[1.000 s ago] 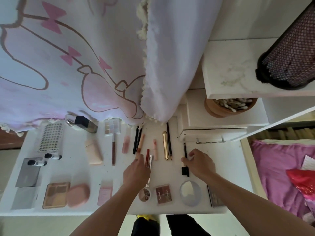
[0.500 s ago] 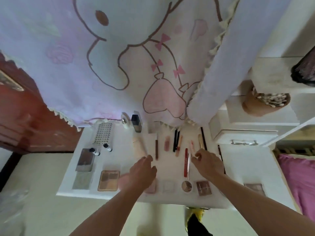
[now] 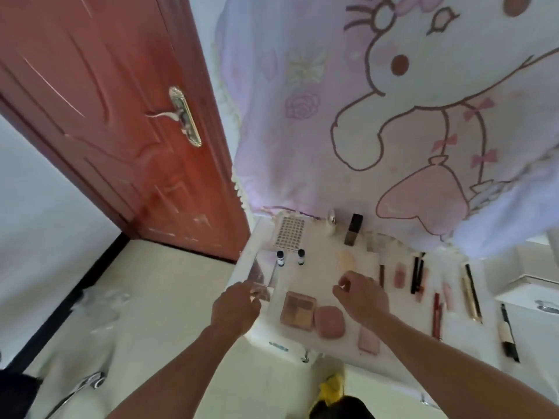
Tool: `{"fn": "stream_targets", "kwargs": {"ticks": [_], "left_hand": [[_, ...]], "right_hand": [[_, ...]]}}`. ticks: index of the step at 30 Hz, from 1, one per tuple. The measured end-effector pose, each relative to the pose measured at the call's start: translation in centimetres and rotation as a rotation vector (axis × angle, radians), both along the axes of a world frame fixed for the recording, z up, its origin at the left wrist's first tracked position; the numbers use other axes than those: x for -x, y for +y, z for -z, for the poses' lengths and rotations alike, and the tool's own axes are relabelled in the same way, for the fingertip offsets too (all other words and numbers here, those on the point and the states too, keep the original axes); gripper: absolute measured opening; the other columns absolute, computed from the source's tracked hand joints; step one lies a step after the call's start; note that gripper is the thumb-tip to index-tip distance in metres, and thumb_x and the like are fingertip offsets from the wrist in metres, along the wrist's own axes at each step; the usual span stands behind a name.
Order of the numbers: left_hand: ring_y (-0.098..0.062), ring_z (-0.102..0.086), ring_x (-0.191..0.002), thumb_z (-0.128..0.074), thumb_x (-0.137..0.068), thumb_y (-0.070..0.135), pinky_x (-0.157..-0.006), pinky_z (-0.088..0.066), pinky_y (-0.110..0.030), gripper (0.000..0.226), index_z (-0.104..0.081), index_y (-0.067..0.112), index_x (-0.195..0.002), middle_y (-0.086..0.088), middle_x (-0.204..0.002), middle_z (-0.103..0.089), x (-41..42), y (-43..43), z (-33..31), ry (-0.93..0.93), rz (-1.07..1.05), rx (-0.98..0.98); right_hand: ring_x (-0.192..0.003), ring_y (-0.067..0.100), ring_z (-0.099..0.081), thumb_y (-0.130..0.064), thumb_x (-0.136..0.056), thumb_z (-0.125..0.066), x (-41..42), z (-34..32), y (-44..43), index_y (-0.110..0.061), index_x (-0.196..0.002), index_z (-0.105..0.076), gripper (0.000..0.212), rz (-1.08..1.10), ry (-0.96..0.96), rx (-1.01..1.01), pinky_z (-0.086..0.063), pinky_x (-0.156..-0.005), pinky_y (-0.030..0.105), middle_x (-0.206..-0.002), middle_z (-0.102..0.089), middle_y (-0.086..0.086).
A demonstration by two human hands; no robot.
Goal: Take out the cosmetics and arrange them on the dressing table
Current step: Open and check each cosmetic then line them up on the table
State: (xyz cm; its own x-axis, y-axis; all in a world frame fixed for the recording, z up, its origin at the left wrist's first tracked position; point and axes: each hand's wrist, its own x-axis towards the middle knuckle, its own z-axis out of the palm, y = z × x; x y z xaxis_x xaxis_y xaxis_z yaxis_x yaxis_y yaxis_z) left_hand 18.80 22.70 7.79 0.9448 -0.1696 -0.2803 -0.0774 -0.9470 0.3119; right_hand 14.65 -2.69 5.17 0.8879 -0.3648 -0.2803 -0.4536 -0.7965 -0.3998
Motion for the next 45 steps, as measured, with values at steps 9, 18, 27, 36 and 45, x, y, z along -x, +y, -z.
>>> {"fn": "stream_targets", "kwargs": {"ticks": [9,18,27,36,45], "left_hand": [[-0.018,-0.059,-0.103,-0.049,-0.093,0.033,-0.086,-0.046,-0.030,0.031,-0.053,0.026,-0.123,0.003,-0.108,-0.064,-6.8,4.9,1.5,0.085,-0.103,0.028],[-0.018,-0.060,-0.097,-0.057,-0.089,0.029,-0.081,-0.046,-0.026,0.022,-0.061,0.021,-0.109,-0.002,-0.106,-0.066,-17.5,4.0,3.9,0.242,-0.162,0.186],[-0.027,-0.066,-0.096,-0.062,-0.085,0.020,-0.087,-0.054,-0.039,0.013,-0.059,0.017,-0.097,-0.008,-0.106,-0.066,-25.7,1.0,7.9,0.515,-0.140,0.390],[-0.021,-0.056,-0.073,-0.049,-0.089,-0.001,-0.071,-0.050,-0.033,0.017,-0.057,0.014,-0.086,-0.013,-0.086,-0.059,-29.0,-4.3,11.4,0.790,-0.215,0.541],[-0.021,-0.059,-0.065,-0.048,-0.091,-0.003,-0.067,-0.055,-0.033,0.017,-0.059,0.007,-0.082,-0.012,-0.080,-0.064,-29.8,-5.1,11.5,0.876,-0.307,0.584]], "right_hand": [[-0.095,0.019,-0.061,-0.041,-0.091,-0.056,-10.7,0.2,4.3,-0.028,-0.108,-0.062,0.022,-0.031,-0.036,-0.007,-0.046,-0.077,0.030,-0.102,-0.068,-0.007],[-0.097,0.018,-0.063,-0.041,-0.091,-0.057,-19.0,1.2,4.6,-0.025,-0.115,-0.063,0.030,0.094,0.058,-0.060,-0.049,-0.075,0.029,-0.111,-0.067,-0.003],[-0.084,0.021,-0.064,-0.037,-0.092,-0.055,-23.2,3.9,4.6,-0.011,-0.101,-0.066,0.030,0.246,0.237,-0.121,-0.051,-0.071,0.032,-0.090,-0.068,0.003],[-0.074,0.022,-0.057,-0.039,-0.092,-0.059,-25.8,8.2,4.1,-0.008,-0.096,-0.059,0.032,0.526,0.358,-0.281,-0.041,-0.058,0.028,-0.089,-0.064,0.006],[-0.075,0.025,-0.062,-0.033,-0.091,-0.065,-26.6,9.8,3.4,0.000,-0.101,-0.066,0.035,0.792,0.296,-0.616,-0.058,-0.075,0.038,-0.090,-0.070,0.013]]}}
